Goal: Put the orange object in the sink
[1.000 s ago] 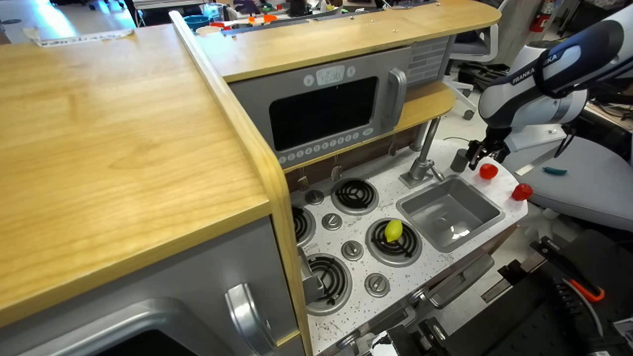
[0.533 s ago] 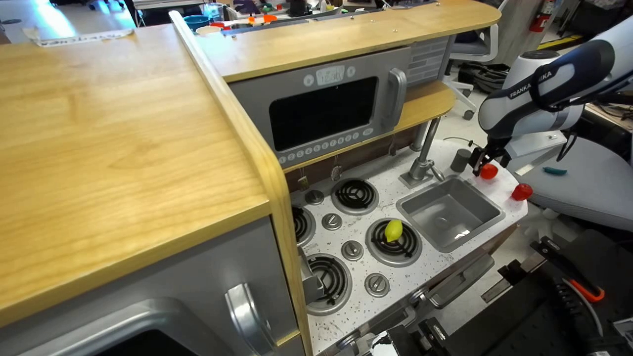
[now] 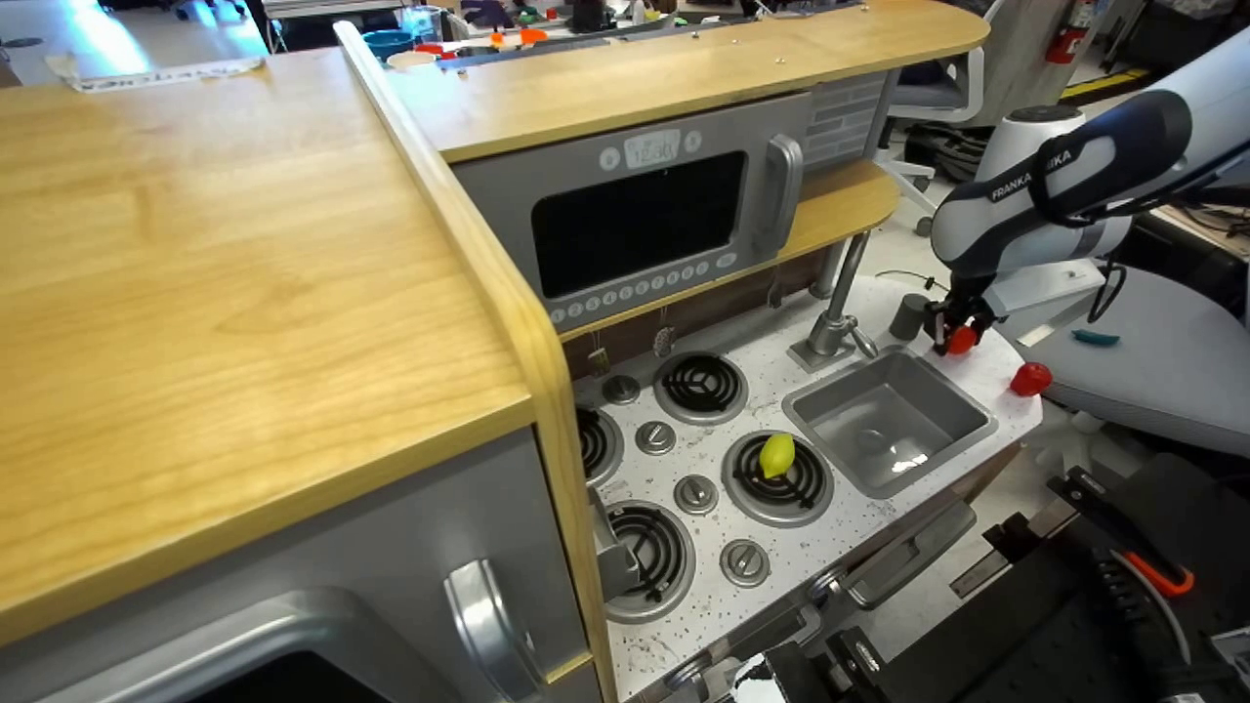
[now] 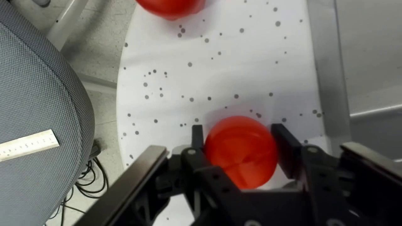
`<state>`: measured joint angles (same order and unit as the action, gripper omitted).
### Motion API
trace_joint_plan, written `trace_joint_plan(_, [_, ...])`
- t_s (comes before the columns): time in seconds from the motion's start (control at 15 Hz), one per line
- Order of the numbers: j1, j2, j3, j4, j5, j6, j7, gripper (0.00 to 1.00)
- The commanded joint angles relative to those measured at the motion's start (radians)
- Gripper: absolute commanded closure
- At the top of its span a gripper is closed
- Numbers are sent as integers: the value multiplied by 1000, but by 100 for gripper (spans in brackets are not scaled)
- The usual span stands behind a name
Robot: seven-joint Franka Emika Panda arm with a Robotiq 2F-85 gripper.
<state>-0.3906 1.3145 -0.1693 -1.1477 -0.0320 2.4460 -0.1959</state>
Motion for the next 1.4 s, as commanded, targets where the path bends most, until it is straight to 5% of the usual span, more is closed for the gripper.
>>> trace_joint_plan(0.0, [18, 10, -7, 41, -21, -20, 15, 73])
trace_joint_plan(0.8, [84, -373, 19, -487, -76, 27, -158, 73])
trace_joint_plan(1.33, [206, -471, 48, -763, -148, 264, -100, 73])
